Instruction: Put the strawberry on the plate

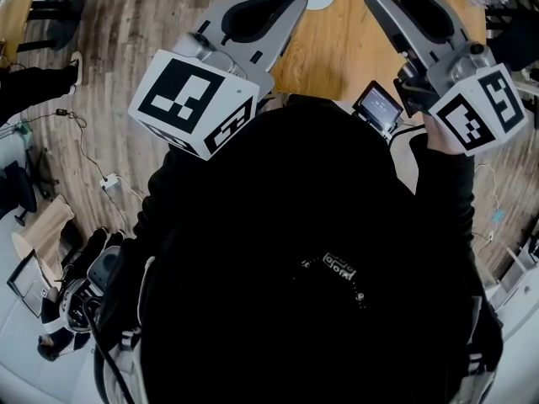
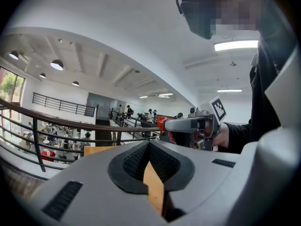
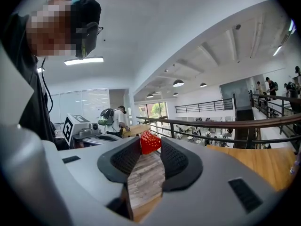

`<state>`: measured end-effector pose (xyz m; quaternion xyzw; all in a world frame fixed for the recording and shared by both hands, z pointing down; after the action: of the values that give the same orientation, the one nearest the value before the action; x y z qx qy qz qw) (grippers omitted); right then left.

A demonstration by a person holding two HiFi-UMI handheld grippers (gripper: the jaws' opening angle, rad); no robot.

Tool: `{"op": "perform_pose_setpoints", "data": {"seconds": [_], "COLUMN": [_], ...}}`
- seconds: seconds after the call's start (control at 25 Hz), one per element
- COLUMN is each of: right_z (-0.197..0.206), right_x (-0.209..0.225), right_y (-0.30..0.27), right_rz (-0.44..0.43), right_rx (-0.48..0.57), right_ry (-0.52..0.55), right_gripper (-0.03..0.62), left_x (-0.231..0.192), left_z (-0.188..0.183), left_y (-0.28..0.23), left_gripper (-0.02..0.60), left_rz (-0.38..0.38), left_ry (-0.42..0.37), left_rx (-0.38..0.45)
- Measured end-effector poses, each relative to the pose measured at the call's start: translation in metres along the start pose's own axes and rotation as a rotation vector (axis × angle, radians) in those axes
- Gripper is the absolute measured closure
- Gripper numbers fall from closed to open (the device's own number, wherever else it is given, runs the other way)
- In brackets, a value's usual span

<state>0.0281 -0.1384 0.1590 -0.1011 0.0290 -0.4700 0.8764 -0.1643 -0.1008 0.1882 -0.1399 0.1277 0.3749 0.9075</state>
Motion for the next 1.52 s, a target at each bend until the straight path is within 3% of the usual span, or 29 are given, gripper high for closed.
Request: {"op": "perform_pose_setpoints", "data": {"seconds": [0.24,0.52,0.68,1.0,1.32,1.52], "right_z": [0.016,0.034,0.051,0.076,0.091,0.103], "right_x": [0.043,0.078,0.077,0.094,0.103,0.112], "right_y": [-0.019,-0.023,-0.028,-0.033,-0.022,0.016], "right_rz": [-0.021,-0.059,-0.082,-0.119,-0.141,-0.118], "right_rx": [-0.021,-0.049,-0.053,-0.051,-0.050,-0.049], "right_ry": [-0.035,-0.095,-0.125,-0.199,-0.239,-0.255], "right_gripper": [0.447,0.447,0.447,0.447,0.447,0.447], "left_x": [-0.024,-0.023,-0.013,-0.018,0.001,0.037], "left_z": [0.007,0.017,0.036,0.045,0.048,0.068], "left_y": [-0.036,-0.069,-0.070,-0.074,-0.076,-0.091], "left_gripper": [0.580,0.580,0.580,0.580,0.580,0.580], "left_rz": [-0.024,-0.044,-0.034,-0.124,-0.158,-0.134], "left_ry": [0.048,0.109,0.147,0.170,0.176,0.190], "left_rx": [-0.036,-0.089,-0.145,-0.203,-0.203,-0.236]}}
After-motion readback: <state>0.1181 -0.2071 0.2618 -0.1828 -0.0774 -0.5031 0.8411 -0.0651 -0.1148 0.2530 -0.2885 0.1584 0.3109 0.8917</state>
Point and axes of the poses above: the fingertips, and each gripper's own axes: y backward along the fingers, x to its right, z out of its underside, the point moved 8 cm from there along y, backward along the fingers, and after that the axes turned 9 degrees about y, right-handed, at the moved point
